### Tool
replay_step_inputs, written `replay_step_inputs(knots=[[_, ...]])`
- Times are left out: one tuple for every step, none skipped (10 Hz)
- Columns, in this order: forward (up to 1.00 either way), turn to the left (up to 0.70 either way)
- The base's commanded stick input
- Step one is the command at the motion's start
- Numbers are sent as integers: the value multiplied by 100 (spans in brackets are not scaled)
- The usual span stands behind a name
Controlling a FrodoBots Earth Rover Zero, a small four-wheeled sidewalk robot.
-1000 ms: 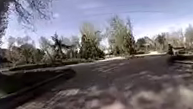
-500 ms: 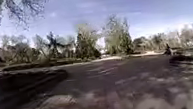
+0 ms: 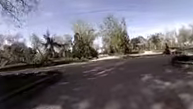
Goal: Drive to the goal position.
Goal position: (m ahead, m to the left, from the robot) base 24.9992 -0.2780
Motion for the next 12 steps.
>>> replay_step_inputs(knots=[[70,0],[70,0],[70,0],[70,0],[70,0],[70,0],[70,0],[70,0],[70,0],[70,0],[70,0],[70,0]])
